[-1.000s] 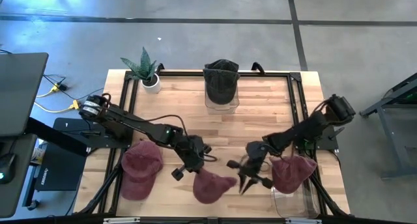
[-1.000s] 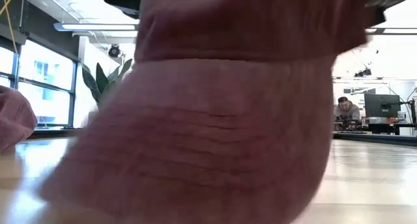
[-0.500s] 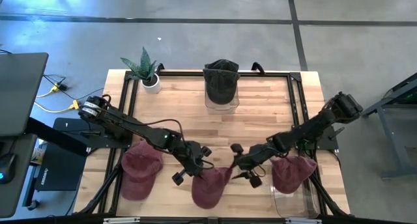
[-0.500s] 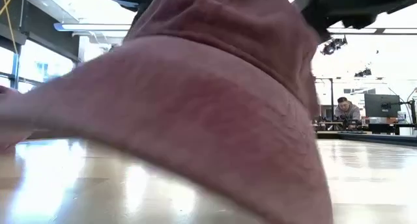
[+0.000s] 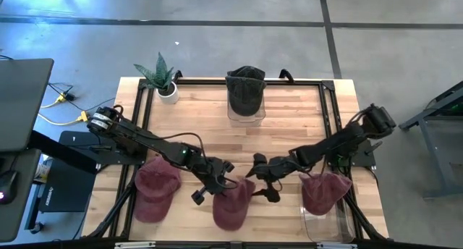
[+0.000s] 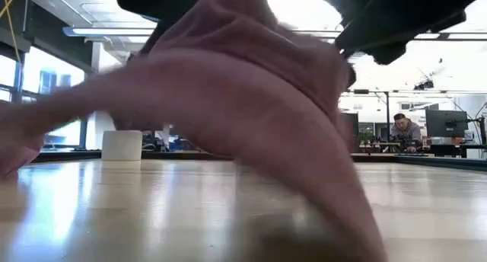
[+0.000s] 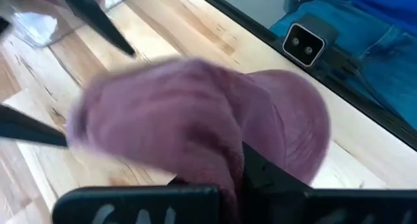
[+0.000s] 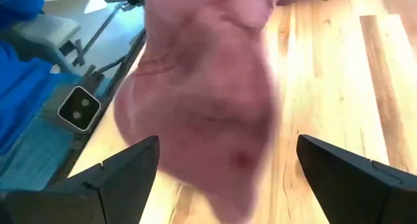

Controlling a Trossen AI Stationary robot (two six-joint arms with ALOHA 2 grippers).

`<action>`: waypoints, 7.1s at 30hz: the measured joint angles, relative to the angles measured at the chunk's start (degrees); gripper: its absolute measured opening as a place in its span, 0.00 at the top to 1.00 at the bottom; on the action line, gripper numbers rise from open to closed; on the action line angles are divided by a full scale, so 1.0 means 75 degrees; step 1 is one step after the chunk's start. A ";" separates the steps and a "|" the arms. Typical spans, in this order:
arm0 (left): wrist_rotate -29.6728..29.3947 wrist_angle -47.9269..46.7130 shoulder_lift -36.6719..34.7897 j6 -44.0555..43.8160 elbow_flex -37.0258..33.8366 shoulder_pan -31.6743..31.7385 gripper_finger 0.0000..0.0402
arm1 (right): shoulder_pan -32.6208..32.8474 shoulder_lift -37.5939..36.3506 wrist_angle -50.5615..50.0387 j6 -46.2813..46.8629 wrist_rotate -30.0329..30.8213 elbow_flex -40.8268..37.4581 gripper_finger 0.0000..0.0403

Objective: Pick & Place hat
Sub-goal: Put the top red cap into the bottom transparent bin

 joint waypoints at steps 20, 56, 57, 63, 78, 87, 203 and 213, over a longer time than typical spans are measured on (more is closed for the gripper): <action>-0.0932 -0.0071 0.0003 0.0028 -0.0003 0.0000 1.00 | -0.0394 0.1306 0.3426 0.0115 -0.2715 -0.0011 0.20; -0.0839 0.0365 0.0003 0.0097 -0.0009 -0.0003 1.00 | 0.0062 0.0867 0.2405 -0.0457 -0.2798 -0.0013 0.70; -0.1059 0.0283 0.0003 0.0031 -0.0009 -0.0002 1.00 | 0.0062 0.0867 0.2290 -0.0504 -0.2434 -0.0011 0.65; -0.2394 -0.0103 0.0003 -0.0159 -0.0009 0.0000 1.00 | 0.0074 0.1016 0.2217 -0.0574 -0.1313 -0.0011 0.36; -0.3450 -0.0562 0.0003 -0.0383 0.0000 -0.0003 1.00 | 0.0085 0.1100 0.2737 -0.0174 -0.2506 -0.0017 0.74; -0.0824 0.0077 0.0003 0.0004 0.0012 0.0020 1.00 | 0.0121 0.0759 0.2517 -0.0767 -0.3360 -0.0017 0.95; 0.6253 0.1785 0.1163 -0.1057 0.0017 0.1597 0.50 | 0.1462 -0.0619 -0.0743 -0.1952 0.0559 -0.0025 0.99; 0.5181 0.1047 0.1169 -0.0830 0.0017 0.1600 0.77 | 0.1743 -0.0838 -0.1119 -0.1773 0.1185 -0.0022 0.99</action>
